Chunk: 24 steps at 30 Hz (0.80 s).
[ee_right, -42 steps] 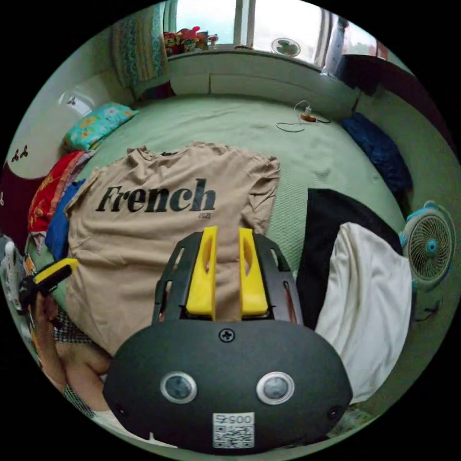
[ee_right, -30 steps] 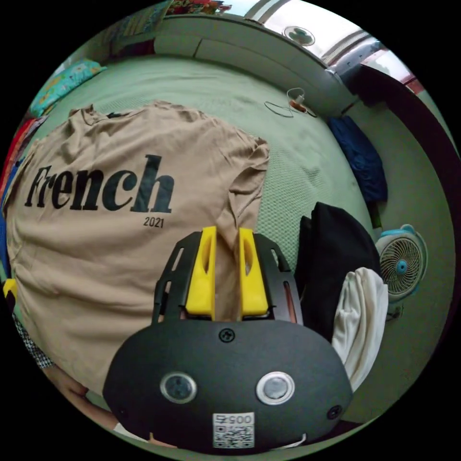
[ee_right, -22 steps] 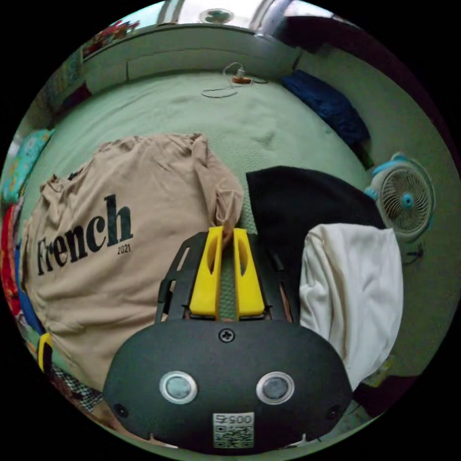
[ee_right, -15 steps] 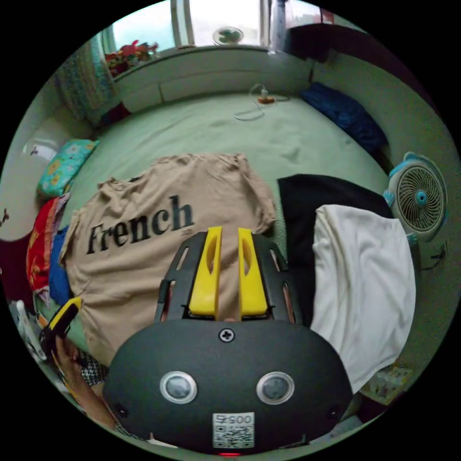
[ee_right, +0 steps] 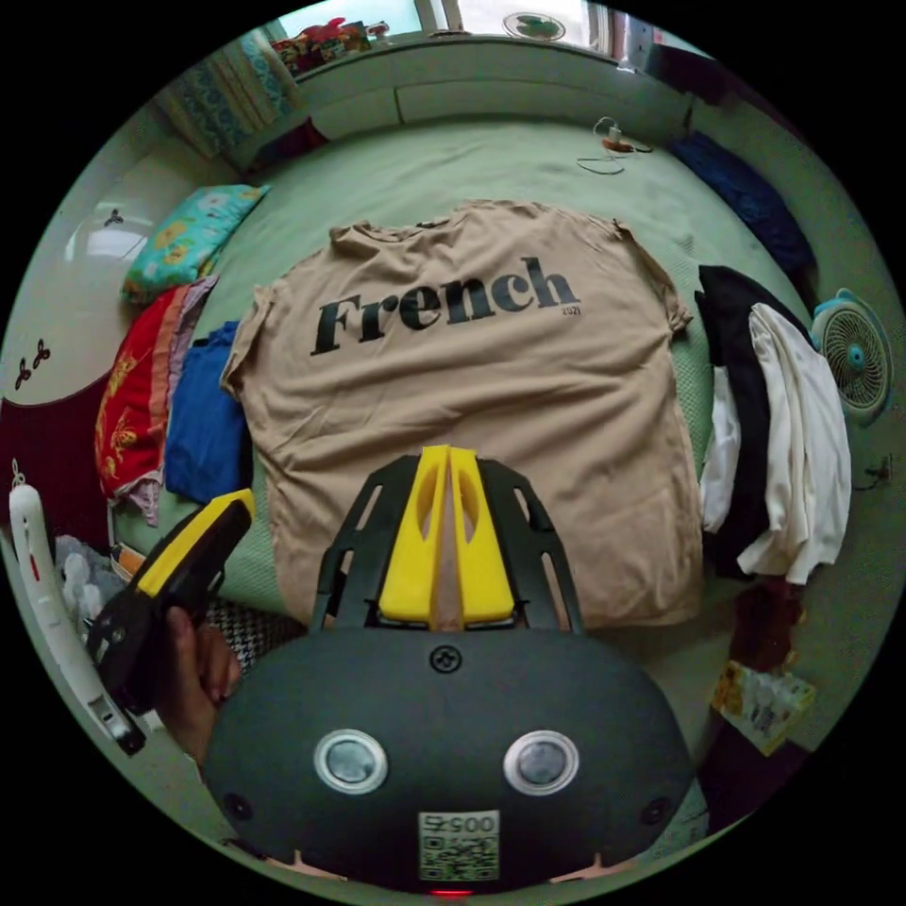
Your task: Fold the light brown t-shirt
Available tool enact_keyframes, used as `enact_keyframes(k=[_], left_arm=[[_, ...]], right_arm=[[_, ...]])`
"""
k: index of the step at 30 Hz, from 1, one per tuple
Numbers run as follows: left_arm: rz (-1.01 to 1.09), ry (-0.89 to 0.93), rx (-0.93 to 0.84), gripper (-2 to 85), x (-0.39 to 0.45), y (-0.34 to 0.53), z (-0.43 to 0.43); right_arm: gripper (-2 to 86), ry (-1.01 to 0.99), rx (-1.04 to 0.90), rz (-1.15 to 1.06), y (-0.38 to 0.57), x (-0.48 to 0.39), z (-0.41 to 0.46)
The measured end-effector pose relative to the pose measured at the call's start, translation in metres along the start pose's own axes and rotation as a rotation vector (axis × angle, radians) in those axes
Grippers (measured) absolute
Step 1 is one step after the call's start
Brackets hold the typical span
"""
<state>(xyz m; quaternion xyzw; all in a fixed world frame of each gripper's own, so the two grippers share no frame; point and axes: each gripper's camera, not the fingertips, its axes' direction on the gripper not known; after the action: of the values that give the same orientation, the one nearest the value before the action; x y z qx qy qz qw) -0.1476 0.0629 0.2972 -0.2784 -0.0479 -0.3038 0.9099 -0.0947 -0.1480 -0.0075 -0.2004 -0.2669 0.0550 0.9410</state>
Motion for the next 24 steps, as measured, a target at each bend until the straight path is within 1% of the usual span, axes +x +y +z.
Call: enact_keyframes(k=[1, 3, 6, 7, 10, 12, 16, 21, 23, 24], left_arm=[[0.021, 0.02, 0.006, -0.6, 0.004, 0.001, -0.006], [0.046, 0.001, 0.015, -0.6, 0.01, 0.002, -0.01], [0.071, -0.061, 0.011, -0.6, 0.02, 0.0, -0.005], [0.066, -0.048, -0.008, -0.6, 0.021, -0.003, 0.001], [0.059, 0.026, -0.054, -0.6, 0.021, -0.01, 0.012], [0.059, 0.054, -0.04, -0.5, 0.021, -0.012, 0.011], [0.013, 0.077, 0.028, -0.6, 0.021, -0.012, 0.005], [-0.032, 0.09, 0.032, -0.6, 0.019, -0.011, 0.008], [-0.031, 0.073, 0.028, -0.6, 0.019, -0.011, 0.009], [-0.025, 0.053, 0.026, -0.6, 0.02, -0.01, 0.009]], right_arm=[[-1.0, -0.03, 0.01, 0.005, 0.003, -0.006, -0.002], [-1.1, -0.047, -0.013, -0.014, 0.006, -0.016, 0.001], [-1.1, 0.058, -0.026, -0.058, 0.009, -0.026, 0.005], [-1.2, 0.091, -0.016, -0.051, 0.009, -0.027, 0.005], [-1.1, 0.108, 0.016, -0.048, 0.009, -0.03, 0.001], [-1.2, 0.11, 0.017, -0.062, 0.009, -0.032, 0.0], [-1.2, 0.059, 0.054, -0.012, 0.002, -0.037, -0.008], [-1.2, 0.056, 0.117, -0.018, 0.016, -0.048, -0.016], [-1.2, -0.044, 0.126, -0.049, 0.026, -0.053, -0.017], [-1.2, -0.06, 0.132, -0.064, 0.028, -0.055, -0.017]])
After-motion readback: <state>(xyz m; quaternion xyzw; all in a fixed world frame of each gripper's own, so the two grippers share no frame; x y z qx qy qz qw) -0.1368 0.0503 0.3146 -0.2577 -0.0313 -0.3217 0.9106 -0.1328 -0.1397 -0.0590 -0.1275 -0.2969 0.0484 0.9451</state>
